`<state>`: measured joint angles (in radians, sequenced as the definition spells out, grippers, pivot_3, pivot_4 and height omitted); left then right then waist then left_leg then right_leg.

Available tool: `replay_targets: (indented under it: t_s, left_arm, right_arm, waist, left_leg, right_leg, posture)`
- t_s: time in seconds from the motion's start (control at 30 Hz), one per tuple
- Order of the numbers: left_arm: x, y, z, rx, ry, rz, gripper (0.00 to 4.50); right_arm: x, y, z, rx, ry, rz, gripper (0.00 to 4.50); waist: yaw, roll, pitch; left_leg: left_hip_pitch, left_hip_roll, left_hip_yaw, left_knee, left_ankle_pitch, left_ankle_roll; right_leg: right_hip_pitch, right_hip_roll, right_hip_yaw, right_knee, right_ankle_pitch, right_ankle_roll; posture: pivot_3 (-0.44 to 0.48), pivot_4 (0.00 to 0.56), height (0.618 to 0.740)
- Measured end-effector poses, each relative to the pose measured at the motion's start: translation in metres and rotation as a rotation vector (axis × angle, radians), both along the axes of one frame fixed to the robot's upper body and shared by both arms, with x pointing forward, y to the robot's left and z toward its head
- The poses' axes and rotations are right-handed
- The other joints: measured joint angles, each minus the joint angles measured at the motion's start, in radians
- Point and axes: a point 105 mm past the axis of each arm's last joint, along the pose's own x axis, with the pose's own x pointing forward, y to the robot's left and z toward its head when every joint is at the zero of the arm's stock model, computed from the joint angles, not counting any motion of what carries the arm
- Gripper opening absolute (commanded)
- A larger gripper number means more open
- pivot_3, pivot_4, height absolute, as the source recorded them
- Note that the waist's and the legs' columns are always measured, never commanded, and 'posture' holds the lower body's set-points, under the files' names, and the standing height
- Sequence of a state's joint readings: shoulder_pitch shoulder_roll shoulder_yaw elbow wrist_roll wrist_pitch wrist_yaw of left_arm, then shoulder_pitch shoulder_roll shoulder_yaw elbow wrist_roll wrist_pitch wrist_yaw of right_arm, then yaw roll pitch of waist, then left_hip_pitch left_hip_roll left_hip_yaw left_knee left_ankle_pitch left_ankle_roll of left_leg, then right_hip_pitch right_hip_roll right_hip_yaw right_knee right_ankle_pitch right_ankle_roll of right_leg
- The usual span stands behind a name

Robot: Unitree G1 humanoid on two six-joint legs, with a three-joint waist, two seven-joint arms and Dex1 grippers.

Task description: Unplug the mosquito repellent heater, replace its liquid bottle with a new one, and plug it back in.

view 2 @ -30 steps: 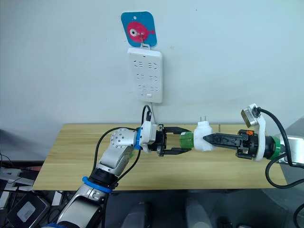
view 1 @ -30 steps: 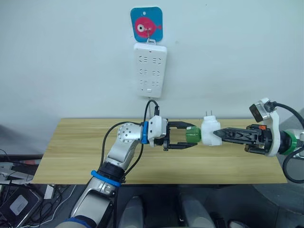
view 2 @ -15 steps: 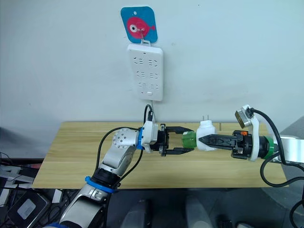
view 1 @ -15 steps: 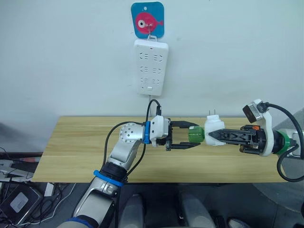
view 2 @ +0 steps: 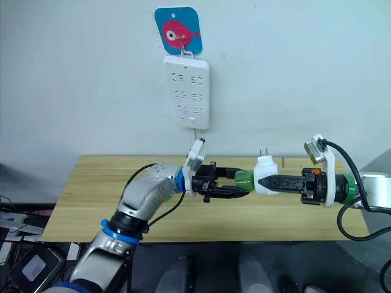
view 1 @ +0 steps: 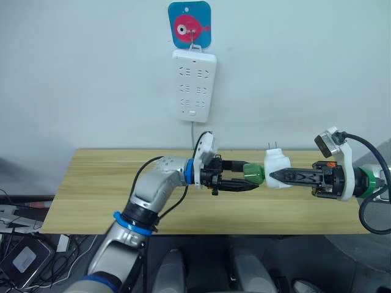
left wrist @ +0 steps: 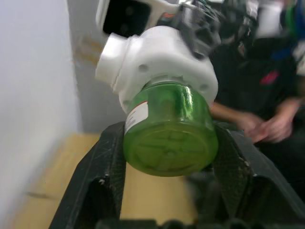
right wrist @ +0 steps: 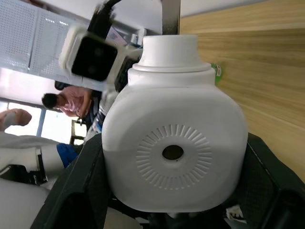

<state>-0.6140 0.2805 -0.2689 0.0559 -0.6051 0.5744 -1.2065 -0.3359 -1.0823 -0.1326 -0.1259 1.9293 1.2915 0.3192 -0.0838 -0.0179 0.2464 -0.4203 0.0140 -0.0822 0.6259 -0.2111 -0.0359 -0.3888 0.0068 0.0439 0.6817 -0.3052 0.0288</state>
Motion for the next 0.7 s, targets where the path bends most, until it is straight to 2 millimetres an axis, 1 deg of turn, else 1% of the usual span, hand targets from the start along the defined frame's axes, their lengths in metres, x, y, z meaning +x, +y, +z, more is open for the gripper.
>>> replay_targets:
  t_s: [0.1,0.13,0.23,0.3,0.4,0.43,0.47,0.6,0.7]
  left_arm:
    - [0.001,0.005,0.01,0.031,0.414,-0.08,2.26]
    - [0.003,0.007,0.015,0.03,0.52,-0.104,2.26]
    - [0.004,0.009,0.022,0.024,0.709,-0.157,2.26]
    - [0.003,0.01,0.021,0.033,0.748,-0.172,2.99]
    - [0.005,0.017,0.022,0.02,0.743,-0.153,3.83]
    - [0.005,0.017,0.022,0.014,0.743,-0.155,4.07]
    - [0.005,0.016,0.023,0.007,0.743,-0.16,4.42]
    - [0.007,0.018,0.024,0.004,0.738,-0.147,4.47]
    - [0.018,0.028,0.022,0.008,0.68,-0.06,4.47]
  right_arm:
    - [-0.001,0.004,0.006,0.025,-0.022,0.021,3.0]
    - [-0.001,0.005,0.01,0.037,-0.035,0.027,3.0]
    - [0.0,0.006,0.016,0.059,-0.06,0.038,3.0]
    - [-0.001,0.008,0.015,0.056,-0.056,0.046,3.0]
    - [-0.008,0.013,0.007,0.035,-0.027,0.085,3.0]
    - [-0.009,0.014,0.006,0.032,-0.024,0.092,3.0]
    - [-0.009,0.014,0.006,0.033,-0.024,0.093,3.0]
    - [-0.01,0.015,0.008,0.045,-0.025,0.103,3.0]
    - [-0.009,0.014,0.008,0.05,-0.025,0.1,3.0]
  waist:
    - [-0.002,0.0,0.001]
    - [-0.002,-0.001,0.001]
    - [-0.002,-0.002,0.002]
    - [-0.002,-0.003,0.003]
    - [-0.001,-0.003,0.003]
    - [0.001,-0.002,0.003]
    - [0.003,-0.003,0.004]
    - [0.003,-0.003,0.004]
    - [0.001,-0.004,0.004]
  left_leg:
    - [-0.001,0.0,0.0,0.001,0.0,0.0]
    - [-0.001,0.0,0.0,0.001,0.0,0.0]
    - [-0.001,0.0,0.0,0.001,0.0,0.0]
    - [-0.001,0.0,0.001,0.001,0.0,0.0]
    - [-0.001,0.001,0.001,0.0,0.0,0.0]
    - [-0.001,0.001,0.001,0.0,0.0,0.0]
    - [-0.001,0.0,0.002,0.0,0.0,0.0]
    - [-0.001,-0.001,0.003,0.001,0.0,0.0]
    - [-0.001,-0.001,0.003,0.001,0.0,0.0]
  right_leg:
    - [0.0,0.0,0.0,0.0,0.0,0.0]
    - [0.0,0.0,0.0,0.0,0.0,0.0]
    - [0.0,0.0,0.0,-0.001,0.0,0.0]
    - [-0.001,0.0,0.0,-0.001,0.0,0.0]
    - [-0.001,0.0,-0.001,-0.001,0.0,0.0]
    - [-0.001,-0.001,-0.001,0.0,0.0,0.0]
    - [-0.001,-0.001,-0.001,0.0,0.0,0.0]
    - [0.0,-0.004,0.0,0.0,0.001,0.002]
    - [-0.001,-0.004,0.0,-0.001,0.001,0.002]
  posture:
    - [-0.112,0.247,0.74]
    - [-0.112,0.247,0.74]
    - [-0.114,0.246,0.74]
    - [-0.114,0.246,0.74]
    - [-0.114,0.246,0.74]
    - [-0.114,0.246,0.74]
    - [-0.119,0.242,0.74]
    - [-0.114,0.238,0.74]
    - [-0.114,0.238,0.74]
